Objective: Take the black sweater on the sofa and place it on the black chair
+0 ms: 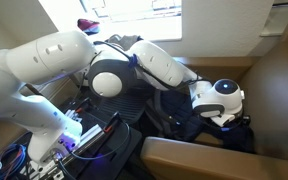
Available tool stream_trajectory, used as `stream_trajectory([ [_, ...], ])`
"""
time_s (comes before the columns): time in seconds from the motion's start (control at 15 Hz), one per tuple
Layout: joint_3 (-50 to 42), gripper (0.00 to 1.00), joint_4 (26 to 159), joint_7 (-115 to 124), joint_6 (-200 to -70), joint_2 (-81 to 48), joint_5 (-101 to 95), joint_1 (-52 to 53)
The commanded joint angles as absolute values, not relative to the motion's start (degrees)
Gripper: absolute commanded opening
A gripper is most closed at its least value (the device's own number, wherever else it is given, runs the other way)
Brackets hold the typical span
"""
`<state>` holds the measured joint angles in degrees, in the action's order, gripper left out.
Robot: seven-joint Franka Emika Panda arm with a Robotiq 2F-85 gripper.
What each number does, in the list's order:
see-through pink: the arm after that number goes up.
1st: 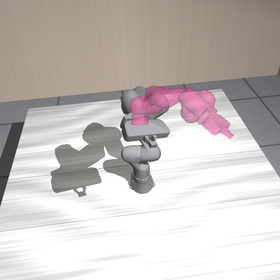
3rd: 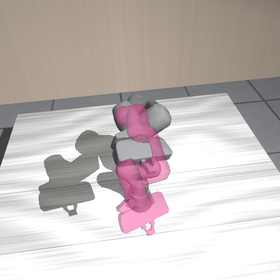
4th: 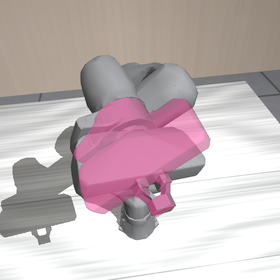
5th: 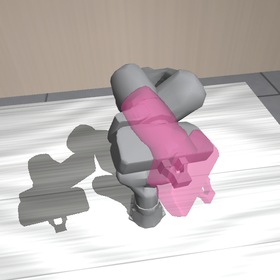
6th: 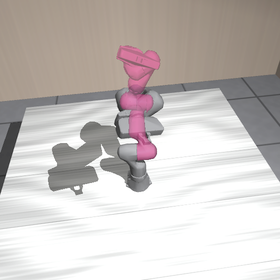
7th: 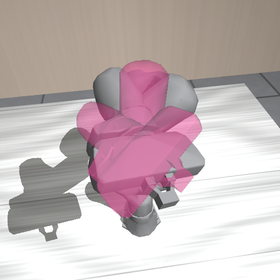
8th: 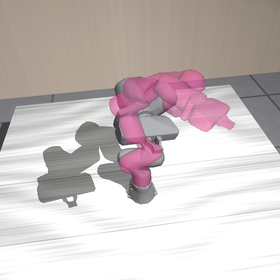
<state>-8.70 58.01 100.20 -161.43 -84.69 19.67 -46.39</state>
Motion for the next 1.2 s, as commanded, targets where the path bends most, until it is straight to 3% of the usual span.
stream_trajectory([
  [0.0, -10.8, 0.71, 58.3, 101.1, -161.1, -84.8, 20.3, -45.1],
  [0.13, -12.1, 0.82, 58.8, 102.2, -161.1, -84.8, 20.1, -44.2],
  [0.2, -12.2, 0.96, 58.8, 102.2, -161.1, -84.8, 20.1, -44.1],
  [0.33, -10.4, 1.0, 59.8, 101.5, -159.6, -84.8, 20.3, -44.2],
  [0.47, -7.2, 1.0, 60.2, 100.3, -156.2, -84.8, 21.4, -45.6],
  [0.93, -9.6, 1.0, 61.4, 102.6, -156.9, -85.0, 21.3, -44.0],
  [1.13, -15.8, 1.0, 65.6, 109.0, -166.1, -85.0, 21.0, -40.1],
])
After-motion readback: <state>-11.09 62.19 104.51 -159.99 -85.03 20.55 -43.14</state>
